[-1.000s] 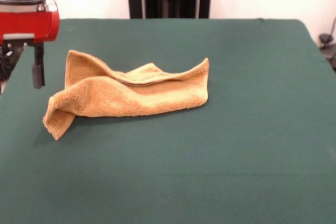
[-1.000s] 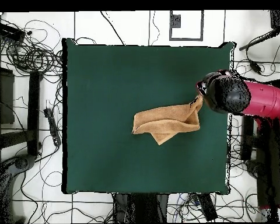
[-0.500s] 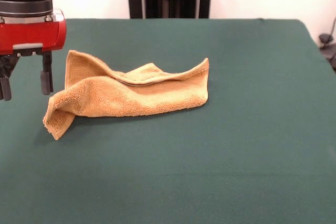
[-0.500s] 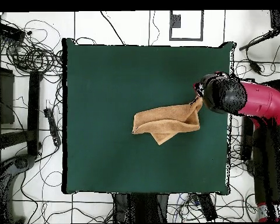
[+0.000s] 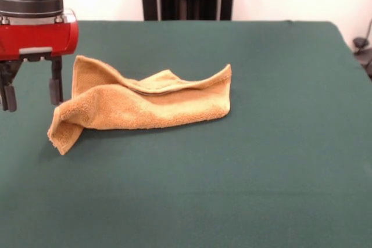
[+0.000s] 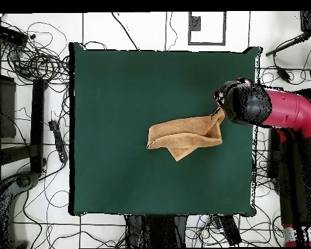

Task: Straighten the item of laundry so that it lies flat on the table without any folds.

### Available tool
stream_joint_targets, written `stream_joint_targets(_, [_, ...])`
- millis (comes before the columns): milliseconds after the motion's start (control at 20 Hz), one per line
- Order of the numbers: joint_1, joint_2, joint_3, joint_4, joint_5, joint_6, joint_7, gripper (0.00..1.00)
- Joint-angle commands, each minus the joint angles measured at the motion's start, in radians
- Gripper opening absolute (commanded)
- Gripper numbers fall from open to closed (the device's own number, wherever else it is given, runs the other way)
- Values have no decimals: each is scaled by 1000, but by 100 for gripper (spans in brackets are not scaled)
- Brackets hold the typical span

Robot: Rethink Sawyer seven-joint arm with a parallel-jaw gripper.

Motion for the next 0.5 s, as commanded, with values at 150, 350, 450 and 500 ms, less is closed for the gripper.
stream_joint_targets(150, [72, 70, 19, 2, 33, 119, 41, 100])
stream_joint_targets(350, [64, 24, 3, 95, 40, 63, 85, 100])
stream_joint_targets(450, [62, 3, -4, 135, 40, 45, 102, 100])
stream_joint_targets(500, [61, -4, -8, 150, 41, 39, 111, 100])
